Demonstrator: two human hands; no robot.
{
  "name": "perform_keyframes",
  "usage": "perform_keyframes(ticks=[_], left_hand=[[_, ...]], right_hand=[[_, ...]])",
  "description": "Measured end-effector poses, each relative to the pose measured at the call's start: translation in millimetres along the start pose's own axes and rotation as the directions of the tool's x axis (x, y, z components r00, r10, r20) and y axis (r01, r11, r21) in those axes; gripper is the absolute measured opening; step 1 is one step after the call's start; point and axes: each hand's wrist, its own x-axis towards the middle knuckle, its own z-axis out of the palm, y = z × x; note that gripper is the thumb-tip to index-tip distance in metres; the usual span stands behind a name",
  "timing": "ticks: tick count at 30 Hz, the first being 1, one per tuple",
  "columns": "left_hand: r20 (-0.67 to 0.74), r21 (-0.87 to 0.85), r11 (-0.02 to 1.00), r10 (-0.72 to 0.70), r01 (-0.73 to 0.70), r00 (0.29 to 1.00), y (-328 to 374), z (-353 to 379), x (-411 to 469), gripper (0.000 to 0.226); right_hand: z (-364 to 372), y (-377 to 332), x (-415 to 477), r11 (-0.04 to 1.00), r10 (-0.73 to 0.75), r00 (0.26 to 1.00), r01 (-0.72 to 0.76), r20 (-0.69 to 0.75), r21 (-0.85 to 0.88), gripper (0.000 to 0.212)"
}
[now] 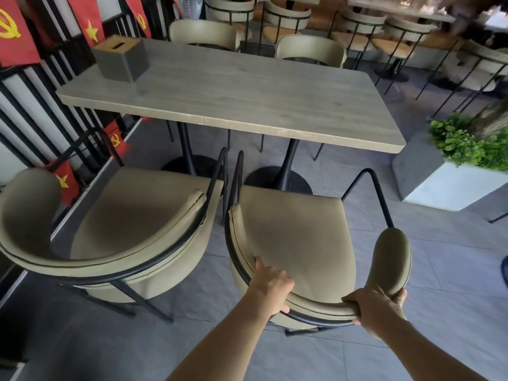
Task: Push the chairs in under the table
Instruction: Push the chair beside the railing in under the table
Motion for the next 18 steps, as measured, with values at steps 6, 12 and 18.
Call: perform_keyframes(ticks=[6, 12, 18], left_hand=[[0.01, -0.001, 1.0, -0.009, 0.009, 1.0, -5.2, -0.4, 3.7, 0.043], [-0.012, 0.005, 1.0, -0.013, 0.013, 1.0, -3.9, 2.1, 3.8, 0.042], [-0.023, 0.009, 1.0, -0.019, 0.019, 1.0, -2.9, 4.3, 5.3, 0.042]], right_hand=[[-1.0, -3.2, 4.0, 1.0, 0.002, 1.0, -0.001, -0.019, 0.031, 0.039], [-6.0, -6.0, 1.4, 1.0, -0.005, 1.0, 0.005, -0.007, 0.024, 0.036], [-8.7, -5.3, 0.6, 1.0, -0.002, 1.0, 0.001, 0.022, 0.015, 0.044]])
